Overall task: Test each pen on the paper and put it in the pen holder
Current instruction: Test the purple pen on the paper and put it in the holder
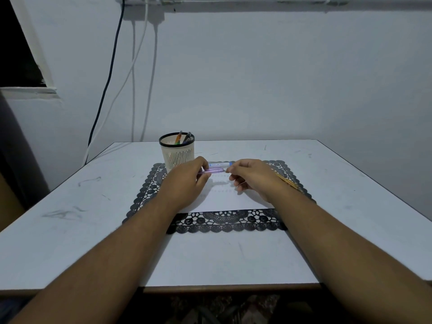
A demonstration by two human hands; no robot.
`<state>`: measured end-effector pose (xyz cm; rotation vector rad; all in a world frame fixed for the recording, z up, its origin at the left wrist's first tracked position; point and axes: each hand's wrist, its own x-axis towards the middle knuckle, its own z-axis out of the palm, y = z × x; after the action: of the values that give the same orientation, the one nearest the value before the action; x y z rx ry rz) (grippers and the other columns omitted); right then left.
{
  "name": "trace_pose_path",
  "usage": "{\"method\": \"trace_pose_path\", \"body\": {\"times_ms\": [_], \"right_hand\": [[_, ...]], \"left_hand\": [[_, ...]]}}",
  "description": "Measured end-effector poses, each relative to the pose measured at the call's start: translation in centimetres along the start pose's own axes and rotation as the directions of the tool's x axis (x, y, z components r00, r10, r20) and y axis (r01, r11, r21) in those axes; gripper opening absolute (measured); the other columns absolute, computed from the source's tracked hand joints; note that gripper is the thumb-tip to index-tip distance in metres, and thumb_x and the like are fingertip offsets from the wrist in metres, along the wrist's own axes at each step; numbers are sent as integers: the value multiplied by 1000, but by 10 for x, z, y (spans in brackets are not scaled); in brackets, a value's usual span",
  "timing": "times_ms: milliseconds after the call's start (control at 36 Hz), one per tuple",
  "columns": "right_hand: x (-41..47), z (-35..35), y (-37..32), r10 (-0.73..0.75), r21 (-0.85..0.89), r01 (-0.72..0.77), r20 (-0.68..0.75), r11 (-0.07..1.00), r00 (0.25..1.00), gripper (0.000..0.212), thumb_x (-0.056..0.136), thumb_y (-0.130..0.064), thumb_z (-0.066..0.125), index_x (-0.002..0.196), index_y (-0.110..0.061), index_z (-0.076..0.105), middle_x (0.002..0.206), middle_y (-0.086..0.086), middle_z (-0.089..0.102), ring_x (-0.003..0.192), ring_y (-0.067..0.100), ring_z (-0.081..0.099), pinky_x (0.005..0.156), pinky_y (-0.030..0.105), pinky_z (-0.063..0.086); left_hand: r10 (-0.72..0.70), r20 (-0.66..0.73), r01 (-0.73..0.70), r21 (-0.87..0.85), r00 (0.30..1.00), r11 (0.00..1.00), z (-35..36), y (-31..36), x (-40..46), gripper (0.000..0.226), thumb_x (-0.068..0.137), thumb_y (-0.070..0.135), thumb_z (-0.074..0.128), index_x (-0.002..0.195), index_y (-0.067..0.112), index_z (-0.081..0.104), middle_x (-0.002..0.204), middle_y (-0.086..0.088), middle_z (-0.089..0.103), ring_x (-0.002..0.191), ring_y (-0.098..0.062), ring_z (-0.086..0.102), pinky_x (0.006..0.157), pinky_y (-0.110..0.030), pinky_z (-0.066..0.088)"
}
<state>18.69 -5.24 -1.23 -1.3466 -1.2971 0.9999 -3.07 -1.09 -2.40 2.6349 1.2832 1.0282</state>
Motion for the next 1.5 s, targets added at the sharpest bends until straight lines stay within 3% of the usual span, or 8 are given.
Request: {"method": "trace_pose_path", "body": {"times_ms": [139, 472, 583, 694, 972, 1139, 1361, 1500], "right_hand": [[-1, 1, 1, -34, -16, 34, 24, 999, 999, 14, 100, -15, 67, 93, -6, 75, 81, 8, 72, 64, 19, 61, 62, 37, 56], [-3, 0, -1, -100, -54, 101, 27, 993, 995, 10, 96, -18, 73, 92, -10, 76, 83, 5, 72, 68, 17, 62, 59, 36, 55], [-2, -1, -1, -109, -89, 109, 15, 990, 994, 10, 96, -20, 73, 91, -10, 76, 82, 4, 72, 69, 16, 61, 61, 36, 55], [-2, -1, 0, -110, -92, 110, 9, 990, 994, 12, 96, -20, 73, 91, -10, 75, 81, 4, 72, 69, 17, 61, 61, 35, 55], [-2, -2, -3, -52, 113, 45, 62, 993, 997, 14, 103, -6, 59, 98, -5, 72, 78, 11, 71, 61, 16, 61, 55, 27, 51], [2, -7, -4, -45, 80, 49, -54, 996, 998, 14, 102, -1, 56, 109, -3, 67, 88, 13, 78, 71, 21, 68, 59, 31, 56], [3, -9, 3, -68, -45, 63, -123, 997, 990, 9, 100, -8, 64, 105, -2, 68, 91, 7, 80, 82, 21, 72, 67, 37, 60], [-1, 1, 7, -71, -80, 65, -87, 995, 994, 8, 96, -6, 70, 98, 1, 74, 91, 10, 74, 82, 14, 63, 64, 19, 53]], "left_hand": [[0, 5, 0, 0, 1000, 1000, 1, -1, 0, 10, 102, 35, 58, 108, 28, 56, 90, 11, 64, 83, -12, 58, 59, -16, 31], [13, 0, -13, 9, 1000, 1000, 1, 0, 0, 10, 101, 36, 57, 108, 28, 56, 90, 10, 64, 83, -12, 58, 59, -18, 32], [19, -2, -19, 4, 1000, 1000, 1, 1, 1, 10, 101, 36, 58, 108, 28, 56, 90, 10, 64, 83, -13, 58, 60, -29, 35], [22, -4, -22, 10, 1000, 1000, 1, 0, 0, 11, 102, 36, 57, 109, 28, 56, 91, 10, 64, 84, -13, 58, 59, -21, 33], [36, -6, -36, -69, 999, 997, -1, -1, 0, 7, 103, 34, 57, 107, 28, 58, 89, 12, 60, 81, -5, 54, 62, -25, 36], [79, 47, -74, -105, 996, 992, 2, -4, 2, 24, 97, 6, 57, 115, 21, 64, 103, 6, 57, 85, -3, 53, 74, -19, 42], [92, 167, -82, -67, 982, 994, 4, 3, 0, 19, 88, 8, 64, 93, 23, 74, 86, 17, 63, 82, -3, 58, 74, -21, 46], [72, 221, -52, -96, 973, 994, 4, 0, 0, 11, 88, 17, 73, 95, 24, 76, 88, 16, 67, 84, 1, 61, 74, -20, 48]]}}
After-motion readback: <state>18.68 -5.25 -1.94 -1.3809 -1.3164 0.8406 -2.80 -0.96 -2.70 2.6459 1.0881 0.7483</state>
